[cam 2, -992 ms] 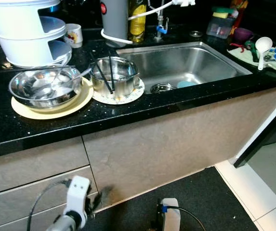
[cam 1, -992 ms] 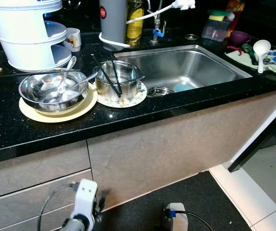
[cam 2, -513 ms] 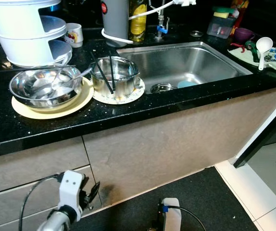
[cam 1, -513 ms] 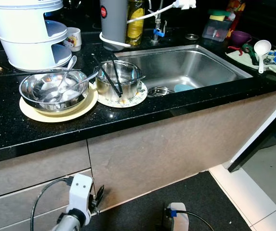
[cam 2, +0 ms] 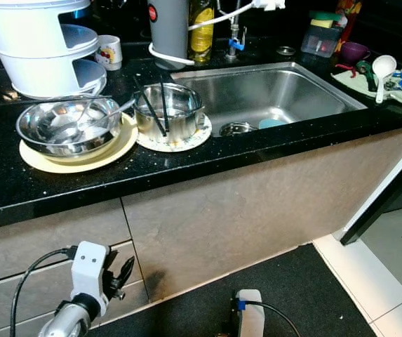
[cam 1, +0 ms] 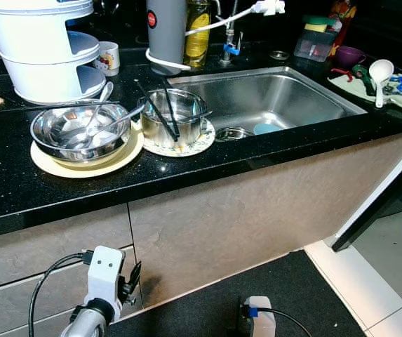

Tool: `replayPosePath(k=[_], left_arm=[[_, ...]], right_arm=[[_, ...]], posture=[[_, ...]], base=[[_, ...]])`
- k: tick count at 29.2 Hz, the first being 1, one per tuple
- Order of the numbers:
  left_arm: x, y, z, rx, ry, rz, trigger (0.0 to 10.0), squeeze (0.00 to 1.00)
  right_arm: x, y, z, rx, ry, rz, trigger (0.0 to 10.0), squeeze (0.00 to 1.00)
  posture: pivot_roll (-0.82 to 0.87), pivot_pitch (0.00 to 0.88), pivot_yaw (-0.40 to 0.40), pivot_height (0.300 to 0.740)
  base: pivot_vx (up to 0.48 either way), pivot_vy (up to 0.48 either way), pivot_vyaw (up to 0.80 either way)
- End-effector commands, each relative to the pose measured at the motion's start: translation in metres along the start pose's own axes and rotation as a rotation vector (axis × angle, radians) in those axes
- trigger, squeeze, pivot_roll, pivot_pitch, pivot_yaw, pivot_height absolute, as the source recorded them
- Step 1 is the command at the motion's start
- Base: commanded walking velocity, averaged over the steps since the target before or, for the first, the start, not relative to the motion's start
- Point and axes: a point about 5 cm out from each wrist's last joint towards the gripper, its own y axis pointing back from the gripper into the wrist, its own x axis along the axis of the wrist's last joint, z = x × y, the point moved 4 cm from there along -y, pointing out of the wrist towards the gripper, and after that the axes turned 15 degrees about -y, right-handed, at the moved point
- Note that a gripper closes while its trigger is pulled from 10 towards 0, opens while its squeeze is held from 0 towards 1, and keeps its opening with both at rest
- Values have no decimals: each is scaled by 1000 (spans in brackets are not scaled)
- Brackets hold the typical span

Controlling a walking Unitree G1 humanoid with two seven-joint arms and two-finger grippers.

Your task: Kitchen organization

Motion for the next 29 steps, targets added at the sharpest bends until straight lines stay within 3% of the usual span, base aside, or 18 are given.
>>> replayPosePath(k=[1,29], left_arm=[[-5,4,2,-8,3,-24,10000,0],[-1,8,2,3,-4,-44,10000,0]], right_arm=[[-8,6,11,-32,13,-23,10000,0],[-5,4,9,-25,9,-16,10000,0]], posture=[[-23,175,-69,740],[-24,189,-71,740]], base=[[0,0,0],[0,0,0]])
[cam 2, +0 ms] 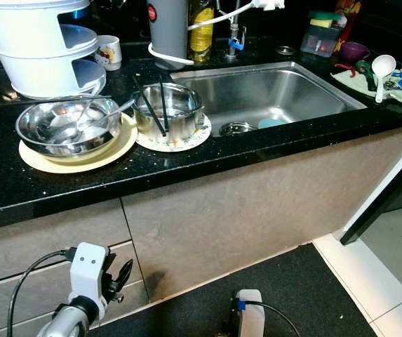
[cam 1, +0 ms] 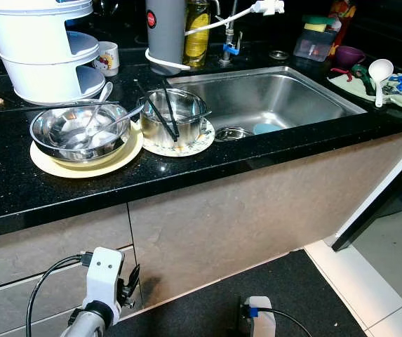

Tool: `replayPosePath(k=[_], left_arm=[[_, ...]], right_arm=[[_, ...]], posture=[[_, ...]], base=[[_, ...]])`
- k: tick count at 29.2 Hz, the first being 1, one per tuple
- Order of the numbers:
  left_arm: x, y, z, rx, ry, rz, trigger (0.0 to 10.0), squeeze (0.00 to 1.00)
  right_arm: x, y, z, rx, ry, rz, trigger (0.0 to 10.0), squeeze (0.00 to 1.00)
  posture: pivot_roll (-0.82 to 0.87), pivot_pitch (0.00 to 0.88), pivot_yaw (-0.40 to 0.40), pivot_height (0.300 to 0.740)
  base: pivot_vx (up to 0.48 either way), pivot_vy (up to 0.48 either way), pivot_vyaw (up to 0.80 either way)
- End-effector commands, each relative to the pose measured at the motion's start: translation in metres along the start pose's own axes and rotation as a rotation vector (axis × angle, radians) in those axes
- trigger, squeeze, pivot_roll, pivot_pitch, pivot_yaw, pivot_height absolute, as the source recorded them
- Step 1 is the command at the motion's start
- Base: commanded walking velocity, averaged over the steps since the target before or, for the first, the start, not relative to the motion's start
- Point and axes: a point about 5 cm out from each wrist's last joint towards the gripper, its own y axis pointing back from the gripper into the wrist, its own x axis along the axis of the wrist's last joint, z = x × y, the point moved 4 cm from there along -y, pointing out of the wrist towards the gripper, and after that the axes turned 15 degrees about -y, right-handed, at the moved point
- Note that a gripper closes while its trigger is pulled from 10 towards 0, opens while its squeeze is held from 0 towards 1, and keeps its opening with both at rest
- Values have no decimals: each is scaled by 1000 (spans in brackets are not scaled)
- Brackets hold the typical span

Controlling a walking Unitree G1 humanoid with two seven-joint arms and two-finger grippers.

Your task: Kitchen organization

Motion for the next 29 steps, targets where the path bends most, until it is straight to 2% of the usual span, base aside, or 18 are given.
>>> replayPosePath(k=[1,6,11,12,16,21,29], left_arm=[[-4,4,2,-7,0,-23,10000,0],[-9,3,1,3,18,-50,10000,0],[-10,-8,0,-9,24,-58,10000,0],[-5,-15,0,-17,6,-44,10000,0],[7,-23,1,-24,15,-3,10000,0],[4,-20,7,-43,11,-9,10000,0],[-1,-11,5,-27,14,-13,10000,0]], right_arm=[[-5,4,9,-25,10,-17,10000,0],[-4,4,9,-25,12,-15,10000,0],[-3,4,8,-22,13,-13,10000,0],[-3,3,7,-20,16,-14,10000,0],[-2,3,7,-20,16,-9,10000,0],[-2,4,10,-29,7,-3,10000,0],[-3,4,10,-25,9,-7,10000,0]], posture=[[-24,189,-71,740],[-26,191,-71,740],[-26,191,-73,740],[-28,190,-72,740],[-31,190,-67,740],[-35,191,-64,740],[-30,196,-68,740]], base=[[0,0,0],[0,0,0],[0,0,0],[0,0,0],[0,0,0],[0,0,0],[0,0,0]])
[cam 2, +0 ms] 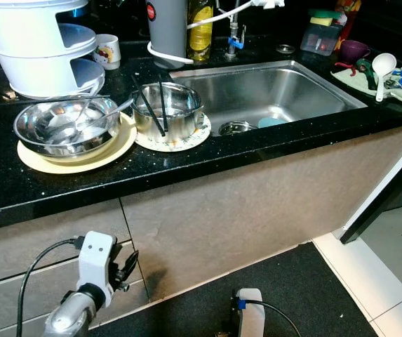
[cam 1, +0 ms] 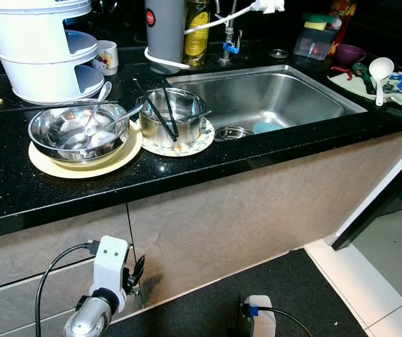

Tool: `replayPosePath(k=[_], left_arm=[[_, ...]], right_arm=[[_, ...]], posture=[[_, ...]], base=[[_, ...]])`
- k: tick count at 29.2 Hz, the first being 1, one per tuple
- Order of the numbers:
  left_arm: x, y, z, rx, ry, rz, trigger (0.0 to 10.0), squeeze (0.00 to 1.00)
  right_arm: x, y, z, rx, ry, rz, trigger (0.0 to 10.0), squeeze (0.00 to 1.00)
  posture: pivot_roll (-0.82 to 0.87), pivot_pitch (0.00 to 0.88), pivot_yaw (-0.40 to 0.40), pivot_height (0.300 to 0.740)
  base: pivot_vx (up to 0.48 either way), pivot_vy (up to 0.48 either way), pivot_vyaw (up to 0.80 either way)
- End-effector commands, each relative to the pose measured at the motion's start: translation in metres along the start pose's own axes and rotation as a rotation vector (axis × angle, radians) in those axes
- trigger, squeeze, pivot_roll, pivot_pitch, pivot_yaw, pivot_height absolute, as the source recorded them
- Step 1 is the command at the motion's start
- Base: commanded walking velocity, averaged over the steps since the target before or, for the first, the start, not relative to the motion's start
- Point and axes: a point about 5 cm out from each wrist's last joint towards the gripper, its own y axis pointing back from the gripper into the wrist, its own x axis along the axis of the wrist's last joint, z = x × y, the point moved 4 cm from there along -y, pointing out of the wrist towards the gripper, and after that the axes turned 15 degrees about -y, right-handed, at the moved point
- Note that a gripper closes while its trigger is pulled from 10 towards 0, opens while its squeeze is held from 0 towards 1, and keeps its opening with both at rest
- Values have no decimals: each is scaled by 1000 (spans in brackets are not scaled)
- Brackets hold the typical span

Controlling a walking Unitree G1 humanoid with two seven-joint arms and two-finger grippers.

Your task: Kitchen organization

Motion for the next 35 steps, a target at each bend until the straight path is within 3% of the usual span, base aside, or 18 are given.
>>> replayPosePath(k=[1,11,19,20,22,25,27,29,35], left_arm=[[-1,3,4,-9,0,1,10000,0],[-1,4,8,-25,-15,3,10000,0],[-8,4,21,-96,-49,-22,10000,0],[-16,3,29,-142,-54,-55,10000,0],[-21,4,33,-158,-49,-75,10000,0],[-52,6,46,-185,-61,-197,10000,0],[-59,7,48,-188,-67,-225,10000,0],[-90,13,47,-134,-113,-361,10000,0],[-98,16,50,-131,-47,-380,10000,0]], right_arm=[[-5,5,10,-25,10,-15,10000,0],[-4,4,9,-23,10,-17,10000,0],[-5,4,9,-24,6,-16,10000,0],[-5,4,9,-25,8,-17,10000,0],[-5,4,9,-25,9,-18,10000,0],[-6,4,8,-22,19,-21,10000,0],[-6,4,8,-22,20,-21,10000,0],[-7,5,9,-27,24,-25,10000,0],[-10,7,10,-30,28,-31,10000,0]], posture=[[-27,198,-75,740],[-27,199,-77,740],[-26,202,-70,740],[-26,202,-70,740],[-26,202,-70,740],[-23,198,-73,740],[-23,198,-73,740],[-27,187,-76,740],[-30,190,-76,740]], base=[[0,0,0],[0,0,0],[0,0,0],[0,0,0],[0,0,0],[0,0,0],[0,0,0],[0,0,0],[0,0,0]])
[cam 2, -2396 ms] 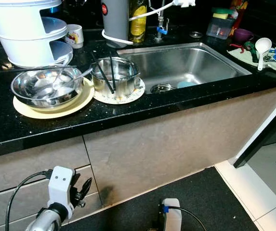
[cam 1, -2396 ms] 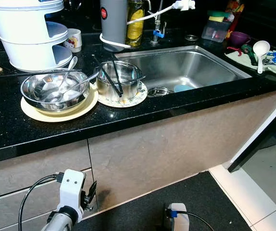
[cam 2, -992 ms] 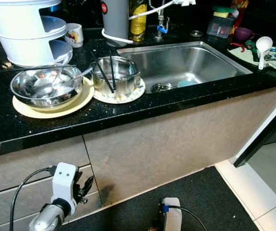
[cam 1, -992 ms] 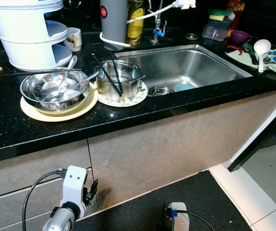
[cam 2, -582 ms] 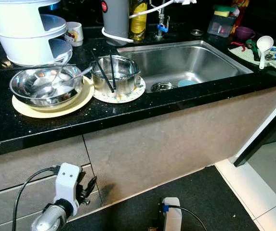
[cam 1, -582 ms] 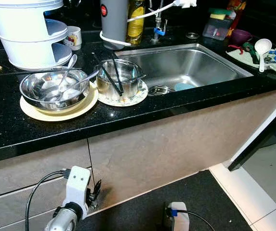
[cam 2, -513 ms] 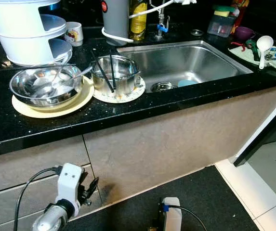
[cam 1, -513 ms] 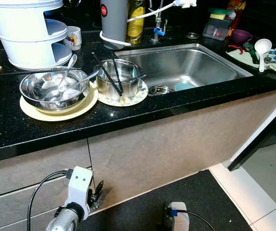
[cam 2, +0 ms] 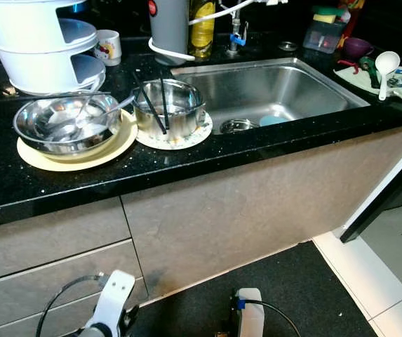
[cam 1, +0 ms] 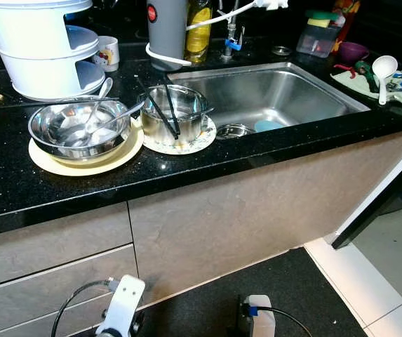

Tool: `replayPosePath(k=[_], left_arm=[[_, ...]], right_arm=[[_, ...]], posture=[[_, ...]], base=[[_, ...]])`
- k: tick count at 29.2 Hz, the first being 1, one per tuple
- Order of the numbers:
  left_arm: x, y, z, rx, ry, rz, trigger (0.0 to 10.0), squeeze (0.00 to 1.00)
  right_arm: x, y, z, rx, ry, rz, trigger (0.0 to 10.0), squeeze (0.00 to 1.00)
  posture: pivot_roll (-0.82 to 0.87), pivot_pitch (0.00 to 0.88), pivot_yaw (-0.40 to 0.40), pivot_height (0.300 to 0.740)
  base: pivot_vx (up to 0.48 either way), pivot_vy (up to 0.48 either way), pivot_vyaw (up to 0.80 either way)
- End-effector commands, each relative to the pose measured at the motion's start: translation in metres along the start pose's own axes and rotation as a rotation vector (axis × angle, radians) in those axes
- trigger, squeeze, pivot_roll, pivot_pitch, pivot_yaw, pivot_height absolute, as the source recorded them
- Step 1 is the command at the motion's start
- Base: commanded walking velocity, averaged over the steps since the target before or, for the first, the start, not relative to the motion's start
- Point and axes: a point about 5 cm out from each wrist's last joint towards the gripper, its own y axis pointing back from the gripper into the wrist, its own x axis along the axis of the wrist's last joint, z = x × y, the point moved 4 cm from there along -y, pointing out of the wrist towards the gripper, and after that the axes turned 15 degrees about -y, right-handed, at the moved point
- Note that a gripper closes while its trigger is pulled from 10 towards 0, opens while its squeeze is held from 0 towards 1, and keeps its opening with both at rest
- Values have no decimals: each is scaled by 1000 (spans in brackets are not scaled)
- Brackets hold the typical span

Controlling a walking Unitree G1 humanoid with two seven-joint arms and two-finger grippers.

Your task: Kitchen organization

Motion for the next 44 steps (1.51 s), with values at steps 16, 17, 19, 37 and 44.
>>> replayPosePath(k=[16,17,19,37,44], left_arm=[[-37,5,2,38,88,-136,10000,0],[-37,5,3,32,87,-131,10000,0],[-37,6,4,29,77,-127,10000,0],[-40,8,24,-66,46,-120,10000,0],[-51,15,9,70,66,-144,10000,0]], right_arm=[[-16,11,19,-72,38,-45,10000,0],[-17,11,20,-73,40,-47,10000,0],[-17,11,20,-74,41,-47,10000,0],[-34,24,40,-148,58,-110,10000,0],[-39,30,48,-194,72,-107,10000,0]], posture=[[-31,160,-57,740],[-30,160,-57,740],[-31,159,-58,740],[-42,144,-74,740],[-55,134,-50,740]], base=[[0,0,0],[0,0,0],[0,0,0],[0,0,0],[0,0,0]])
